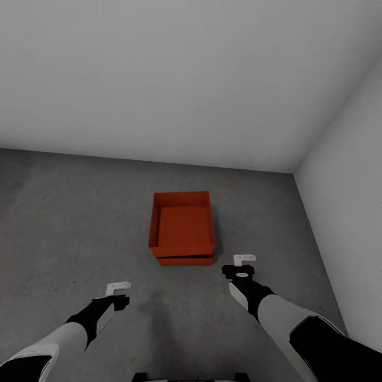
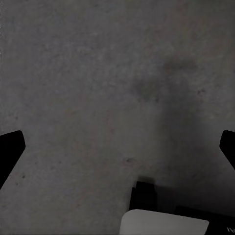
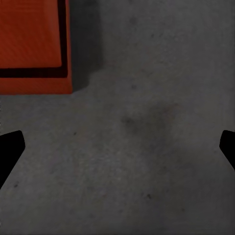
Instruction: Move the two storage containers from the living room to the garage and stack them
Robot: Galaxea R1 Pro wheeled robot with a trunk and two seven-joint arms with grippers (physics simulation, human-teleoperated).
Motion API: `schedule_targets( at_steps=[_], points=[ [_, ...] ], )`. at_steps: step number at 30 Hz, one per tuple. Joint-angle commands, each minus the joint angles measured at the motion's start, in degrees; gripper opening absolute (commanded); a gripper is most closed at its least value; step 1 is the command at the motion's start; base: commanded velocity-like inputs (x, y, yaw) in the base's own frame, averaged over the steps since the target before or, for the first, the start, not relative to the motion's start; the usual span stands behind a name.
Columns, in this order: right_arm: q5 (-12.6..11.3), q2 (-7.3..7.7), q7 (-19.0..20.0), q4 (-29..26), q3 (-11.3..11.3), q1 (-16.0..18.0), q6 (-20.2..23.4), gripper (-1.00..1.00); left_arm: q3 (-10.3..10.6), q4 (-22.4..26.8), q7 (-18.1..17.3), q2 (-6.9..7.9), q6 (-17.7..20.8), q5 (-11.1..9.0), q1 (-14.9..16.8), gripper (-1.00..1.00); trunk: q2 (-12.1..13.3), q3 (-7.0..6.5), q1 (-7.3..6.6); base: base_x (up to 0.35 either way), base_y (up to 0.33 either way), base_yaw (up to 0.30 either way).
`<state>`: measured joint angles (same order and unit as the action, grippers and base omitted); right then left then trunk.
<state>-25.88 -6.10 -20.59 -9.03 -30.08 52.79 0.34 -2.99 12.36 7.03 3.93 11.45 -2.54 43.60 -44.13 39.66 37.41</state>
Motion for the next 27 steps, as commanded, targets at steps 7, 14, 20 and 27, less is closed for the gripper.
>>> schedule_targets(
  at_steps=[7, 14, 20, 27],
  points=[
    [-0.49, -0.12, -0.27, -0.02, -0.51, 0.03, 0.14, 1.0, -0.33, 0.08, 0.09, 0.08, 0.34, -0.28, 0.0, 1.0, -0.04, 0.04, 0.01, 0.0, 0.0, 0.0],
    [-0.37, 1.61, -0.12, 3.78, -0.58, 0.03, -0.29, 1.0, -0.34, -0.45, 0.09, 0.43, 0.33, -0.34, 0.0, 1.0, -0.04, 0.04, 0.01, 0.0, 0.0, 0.0],
    [-0.55, 2.44, 0.54, 5.93, -0.55, -0.03, -1.16, 1.0, -0.31, -1.63, 0.1, 0.66, 0.29, -2.39, 0.0, 1.0, -0.04, 0.04, 0.01, 0.0, 0.0, 0.0],
    [-0.74, 2.98, 0.49, 10.38, -0.55, -1.14, -1.87, 1.0, -0.27, -7.32, 0.01, 2.24, -0.8, -5.9, 0.0, 1.0, -0.04, -0.31, 0.01, 0.0, 0.0, 0.0]
  ],
)
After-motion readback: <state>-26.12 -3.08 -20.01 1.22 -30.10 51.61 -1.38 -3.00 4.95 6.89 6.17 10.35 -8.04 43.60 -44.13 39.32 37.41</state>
